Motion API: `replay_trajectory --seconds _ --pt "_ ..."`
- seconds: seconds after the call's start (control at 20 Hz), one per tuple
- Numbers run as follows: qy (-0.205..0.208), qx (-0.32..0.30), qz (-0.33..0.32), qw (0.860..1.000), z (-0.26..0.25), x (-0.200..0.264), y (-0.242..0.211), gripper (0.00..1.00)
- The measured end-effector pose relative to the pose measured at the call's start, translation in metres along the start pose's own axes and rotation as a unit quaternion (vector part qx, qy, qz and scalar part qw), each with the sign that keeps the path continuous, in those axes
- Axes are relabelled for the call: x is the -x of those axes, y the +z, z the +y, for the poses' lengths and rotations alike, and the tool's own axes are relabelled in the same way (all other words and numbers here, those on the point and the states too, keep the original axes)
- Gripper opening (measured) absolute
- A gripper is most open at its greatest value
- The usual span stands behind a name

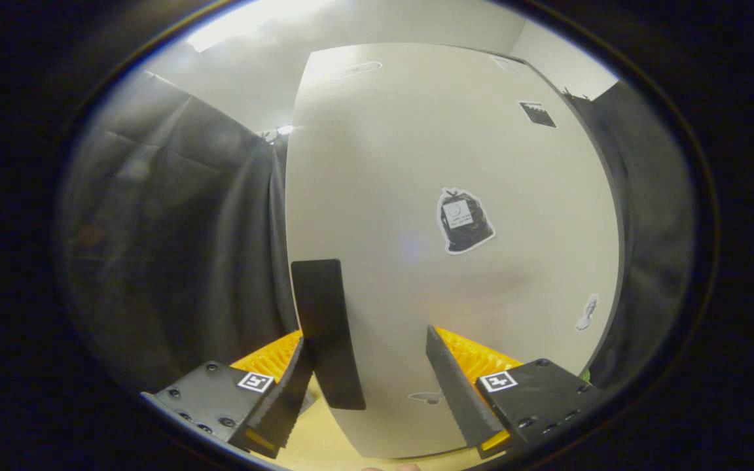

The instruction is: Open the shoe cabinet door, grab the shoes and put them into the shoe cabinet, then close the shoe cabinet door.

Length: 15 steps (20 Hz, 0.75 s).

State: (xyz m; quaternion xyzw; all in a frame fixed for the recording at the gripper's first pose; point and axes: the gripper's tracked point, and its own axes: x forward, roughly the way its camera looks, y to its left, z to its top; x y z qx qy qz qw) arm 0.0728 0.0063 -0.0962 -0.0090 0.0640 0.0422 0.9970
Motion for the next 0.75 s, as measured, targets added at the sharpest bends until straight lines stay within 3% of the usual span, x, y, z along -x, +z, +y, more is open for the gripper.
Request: replay_trajectory --seconds 0.75 --pt "-0.002 0.022 -0.009 1.000 -0.0017 -0.0025 -0.0030 0.98"
